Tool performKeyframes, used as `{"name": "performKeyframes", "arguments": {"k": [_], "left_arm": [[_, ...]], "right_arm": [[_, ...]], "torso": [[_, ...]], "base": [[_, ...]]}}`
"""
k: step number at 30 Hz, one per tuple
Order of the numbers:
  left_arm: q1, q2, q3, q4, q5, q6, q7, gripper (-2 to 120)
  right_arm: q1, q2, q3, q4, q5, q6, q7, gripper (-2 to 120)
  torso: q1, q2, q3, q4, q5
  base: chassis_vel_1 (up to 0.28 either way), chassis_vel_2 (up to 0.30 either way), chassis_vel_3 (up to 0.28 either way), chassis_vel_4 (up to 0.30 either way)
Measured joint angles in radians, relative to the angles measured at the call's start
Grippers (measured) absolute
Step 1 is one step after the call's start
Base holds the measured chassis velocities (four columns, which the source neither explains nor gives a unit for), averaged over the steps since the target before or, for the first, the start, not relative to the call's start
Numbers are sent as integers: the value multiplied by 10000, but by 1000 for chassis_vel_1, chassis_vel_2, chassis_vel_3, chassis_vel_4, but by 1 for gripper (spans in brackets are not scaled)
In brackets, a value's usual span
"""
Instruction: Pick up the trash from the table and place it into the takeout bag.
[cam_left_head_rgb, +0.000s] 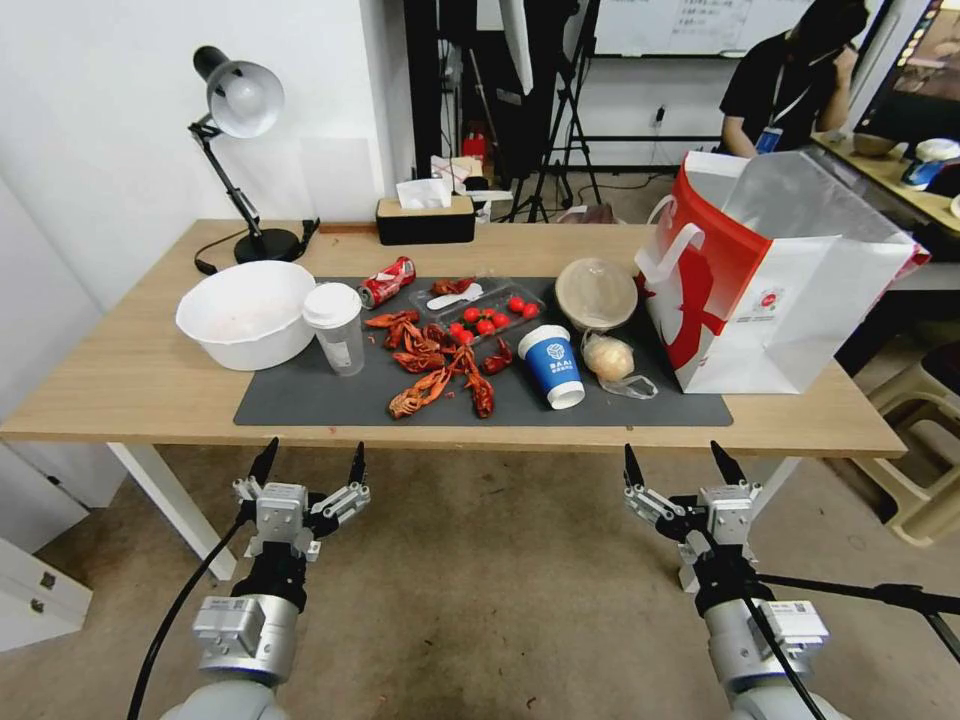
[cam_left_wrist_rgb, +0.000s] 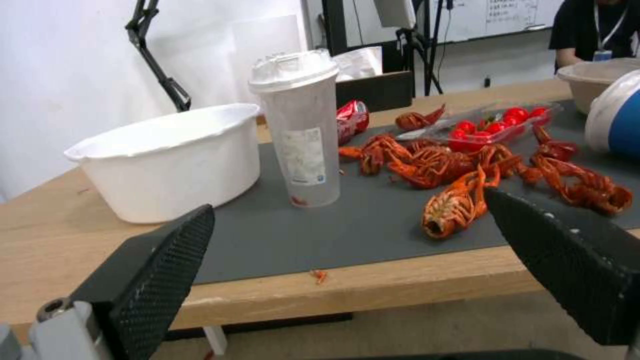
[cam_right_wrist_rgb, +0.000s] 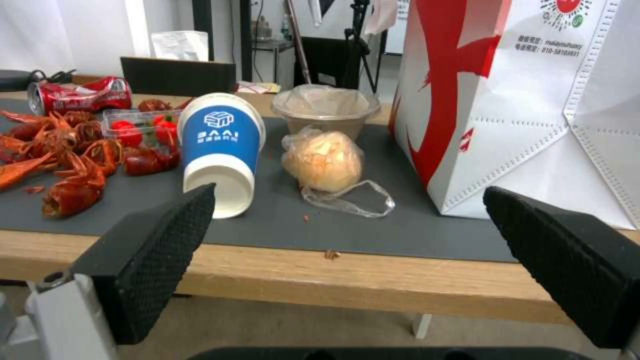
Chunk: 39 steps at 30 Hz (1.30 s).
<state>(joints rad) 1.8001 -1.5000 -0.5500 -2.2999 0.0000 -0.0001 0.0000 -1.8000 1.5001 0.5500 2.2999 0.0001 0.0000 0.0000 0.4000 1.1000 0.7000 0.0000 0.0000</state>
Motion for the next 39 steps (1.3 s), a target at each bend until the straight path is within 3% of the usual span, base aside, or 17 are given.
{"name": "performKeyframes", "arguments": {"k": [28, 30, 32, 35, 39], "left_arm": [[-18, 41, 29, -43, -186, 76, -31, 100], [-63, 127, 94, -217, -520, 238, -108, 100], [-199, 373, 313, -738, -1536, 741, -342, 100], [-314, 592, 493, -1184, -2403, 1173, -541, 100], [-422, 844, 722, -1745, -3488, 1665, -736, 100]], "right_arm": [[-9, -89, 20, 81, 150, -165, -35, 100], [-35, -284, 115, 293, 481, -531, -146, 100], [-131, -877, 388, 928, 1516, -1652, -511, 100], [-203, -1324, 595, 1405, 2294, -2491, -789, 100], [-115, -1487, 673, 1505, 2693, -2843, -910, 100]], "torso": [[0, 0, 1, 0, 2], [0, 0, 0, 1, 0], [0, 0, 1, 0, 1], [0, 0, 0, 1, -3], [0, 0, 0, -1, 4]], "base": [[0, 0, 0, 0], [0, 0, 0, 0], [0, 0, 0, 0], [0, 0, 0, 0], [0, 0, 0, 0]]}}
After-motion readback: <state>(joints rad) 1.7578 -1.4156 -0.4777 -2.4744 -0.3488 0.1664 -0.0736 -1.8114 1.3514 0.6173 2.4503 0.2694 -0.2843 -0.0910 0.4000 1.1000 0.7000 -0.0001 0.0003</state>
